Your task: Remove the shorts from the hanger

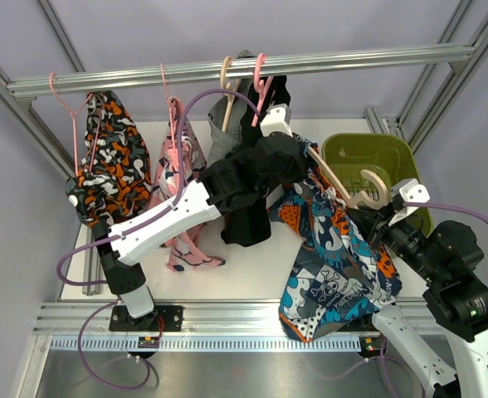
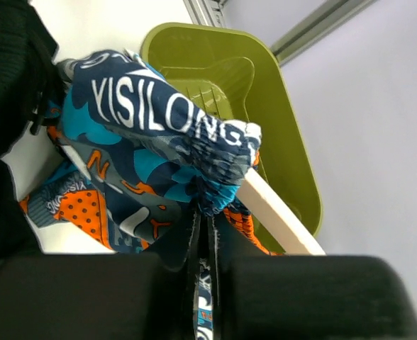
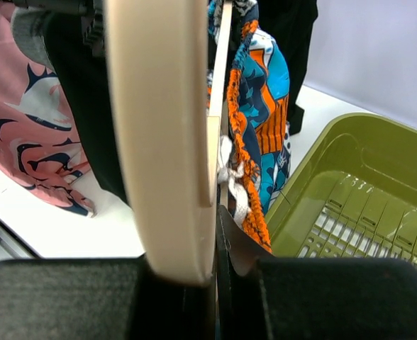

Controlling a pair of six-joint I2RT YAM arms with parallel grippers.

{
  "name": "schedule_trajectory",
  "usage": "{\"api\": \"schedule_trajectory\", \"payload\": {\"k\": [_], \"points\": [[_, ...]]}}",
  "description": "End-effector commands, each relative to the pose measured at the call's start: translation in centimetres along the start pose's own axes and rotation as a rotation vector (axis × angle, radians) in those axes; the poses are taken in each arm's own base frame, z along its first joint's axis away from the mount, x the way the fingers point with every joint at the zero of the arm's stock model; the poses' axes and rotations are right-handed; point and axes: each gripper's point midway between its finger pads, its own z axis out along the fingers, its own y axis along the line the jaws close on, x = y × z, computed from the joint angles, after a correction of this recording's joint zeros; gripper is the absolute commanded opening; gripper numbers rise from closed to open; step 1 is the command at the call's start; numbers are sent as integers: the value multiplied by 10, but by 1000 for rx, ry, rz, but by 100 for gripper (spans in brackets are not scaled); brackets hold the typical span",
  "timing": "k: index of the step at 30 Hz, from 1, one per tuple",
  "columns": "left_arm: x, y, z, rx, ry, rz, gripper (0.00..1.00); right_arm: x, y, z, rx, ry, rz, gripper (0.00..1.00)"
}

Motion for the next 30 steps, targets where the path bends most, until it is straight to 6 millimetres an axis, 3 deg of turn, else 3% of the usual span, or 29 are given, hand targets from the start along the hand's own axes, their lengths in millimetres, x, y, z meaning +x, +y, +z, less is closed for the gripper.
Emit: {"api": "schedule_trajectory", "payload": {"k": [1,10,15,23,26,30], "points": [[-43,11,-4,-24,-114,-5,0,-4,6,-7,-29,-24,-16,0],[-85,64,-15,-149,-170,72,0,30,11,-29,-37,55,-55,0],[-88,81,-12,-162,-141,93,0,34,13,-43,-29,38,-42,0],[-53,83,0,-95,-26,137,0,-6,12,-52,14,-140,25,0],[-33,75,0,12,20,159,0,-17,8,-42,29,-186,78,0],[-3,62,-15,183,97,181,0,-33,1,-11,37,-219,185,0]]}}
